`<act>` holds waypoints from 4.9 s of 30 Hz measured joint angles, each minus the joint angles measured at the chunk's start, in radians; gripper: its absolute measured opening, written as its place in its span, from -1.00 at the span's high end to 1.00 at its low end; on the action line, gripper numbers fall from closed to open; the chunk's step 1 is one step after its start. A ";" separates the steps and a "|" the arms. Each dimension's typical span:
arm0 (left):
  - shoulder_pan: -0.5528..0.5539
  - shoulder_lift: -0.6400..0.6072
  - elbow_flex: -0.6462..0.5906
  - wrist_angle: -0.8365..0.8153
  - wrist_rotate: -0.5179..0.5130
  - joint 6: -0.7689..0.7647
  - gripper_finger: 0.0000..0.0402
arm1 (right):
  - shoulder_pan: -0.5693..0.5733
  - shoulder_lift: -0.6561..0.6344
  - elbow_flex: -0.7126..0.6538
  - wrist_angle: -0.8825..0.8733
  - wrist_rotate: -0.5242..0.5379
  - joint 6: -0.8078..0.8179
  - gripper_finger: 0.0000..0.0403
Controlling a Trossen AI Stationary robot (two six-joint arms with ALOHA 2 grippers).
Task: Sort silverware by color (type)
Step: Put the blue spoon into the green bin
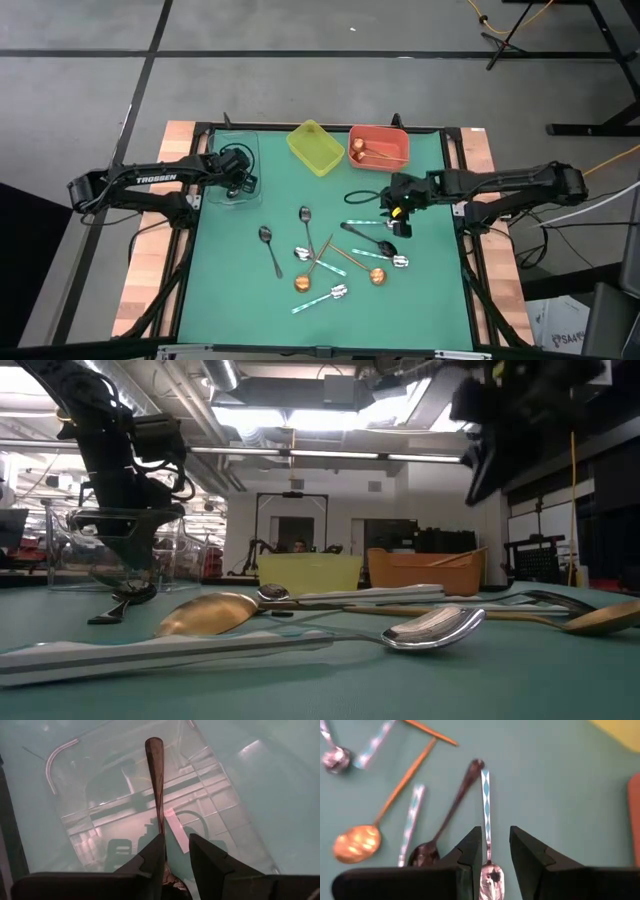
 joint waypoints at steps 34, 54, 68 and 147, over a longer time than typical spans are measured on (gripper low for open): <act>0.000 0.000 0.000 0.007 0.001 0.000 0.59 | 0.000 0.227 -0.339 0.578 0.000 0.002 0.56; 0.000 0.000 0.000 0.008 0.000 0.001 0.59 | 0.000 0.281 -0.336 0.582 -0.001 0.002 0.73; 0.000 0.000 0.000 0.008 0.001 0.000 0.59 | 0.000 0.278 -0.337 0.578 -0.001 0.001 0.98; -0.005 0.000 0.000 0.003 0.001 -0.026 0.59 | -0.466 0.906 0.496 0.801 -0.028 -0.264 0.95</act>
